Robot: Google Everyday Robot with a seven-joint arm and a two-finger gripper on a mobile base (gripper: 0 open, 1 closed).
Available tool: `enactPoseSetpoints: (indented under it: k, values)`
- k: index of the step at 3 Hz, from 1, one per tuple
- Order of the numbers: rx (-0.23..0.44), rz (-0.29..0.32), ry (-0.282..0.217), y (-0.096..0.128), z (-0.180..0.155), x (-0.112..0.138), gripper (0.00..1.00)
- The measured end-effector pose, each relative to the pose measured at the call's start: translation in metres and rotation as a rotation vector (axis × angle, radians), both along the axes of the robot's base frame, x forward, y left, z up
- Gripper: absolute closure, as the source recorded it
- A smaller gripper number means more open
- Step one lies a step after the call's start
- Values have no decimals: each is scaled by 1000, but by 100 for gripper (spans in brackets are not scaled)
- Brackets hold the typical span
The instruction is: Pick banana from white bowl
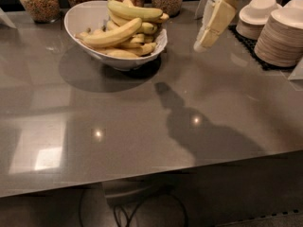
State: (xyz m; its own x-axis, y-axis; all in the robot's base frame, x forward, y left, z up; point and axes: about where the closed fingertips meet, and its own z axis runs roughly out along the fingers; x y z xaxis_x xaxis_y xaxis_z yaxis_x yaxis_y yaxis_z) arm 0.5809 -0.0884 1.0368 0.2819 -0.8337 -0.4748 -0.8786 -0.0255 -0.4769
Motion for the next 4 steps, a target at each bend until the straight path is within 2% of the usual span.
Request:
enactPoseSetpoints:
  k: [1,2,4]
  values:
    - [-4,78,-13,23,-5,21,0]
    - [-7,151,30,51,-25,41,0]
    - [1,236,133,93,-64,70,0]
